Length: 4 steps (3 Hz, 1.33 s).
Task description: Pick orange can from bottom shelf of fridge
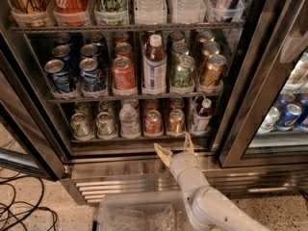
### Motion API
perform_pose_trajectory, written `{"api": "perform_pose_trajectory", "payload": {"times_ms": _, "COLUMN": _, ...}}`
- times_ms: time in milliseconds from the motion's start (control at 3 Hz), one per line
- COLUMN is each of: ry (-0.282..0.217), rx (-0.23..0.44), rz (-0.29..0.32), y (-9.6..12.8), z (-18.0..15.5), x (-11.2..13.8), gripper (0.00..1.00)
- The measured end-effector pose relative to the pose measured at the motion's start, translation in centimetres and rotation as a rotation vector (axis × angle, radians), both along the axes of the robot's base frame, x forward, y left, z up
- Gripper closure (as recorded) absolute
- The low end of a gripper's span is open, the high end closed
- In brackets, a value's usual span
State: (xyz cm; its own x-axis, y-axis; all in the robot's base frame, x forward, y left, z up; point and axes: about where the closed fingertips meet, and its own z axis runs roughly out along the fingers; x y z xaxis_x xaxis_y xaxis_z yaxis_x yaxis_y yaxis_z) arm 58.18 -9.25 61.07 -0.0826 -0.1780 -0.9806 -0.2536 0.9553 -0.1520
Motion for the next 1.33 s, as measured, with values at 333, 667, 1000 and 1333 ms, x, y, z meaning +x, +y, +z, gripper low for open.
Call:
{"api": "perform_pose_trajectory", "payload": {"times_ms": 333, "ry": 0.007, "rx": -0.001, "rz": -0.003, "y": 0.0, "z": -0.2, "x": 0.3, "gripper": 0.22}}
{"api": "perform_pose_trajectory", "payload": {"times_ms": 667, "ry": 0.008, "rx": -0.014, "rz": -0.017, "y": -0.2, "z": -0.8, "x": 2.0, "gripper": 0.41}}
{"api": "perform_pose_trajectory", "payload": {"times_ms": 1000, "ry": 0.009, "rx": -0.022, "rz": -0.026, "y": -0.4, "z": -1.2, "x": 3.2, "gripper": 0.46}}
{"api": "perform_pose_trajectory", "payload": {"times_ms": 1333, "ry": 0.007, "rx": -0.03, "rz": -0.038, "y": -0.5, "z": -1.5, "x": 4.9, "gripper": 0.43}}
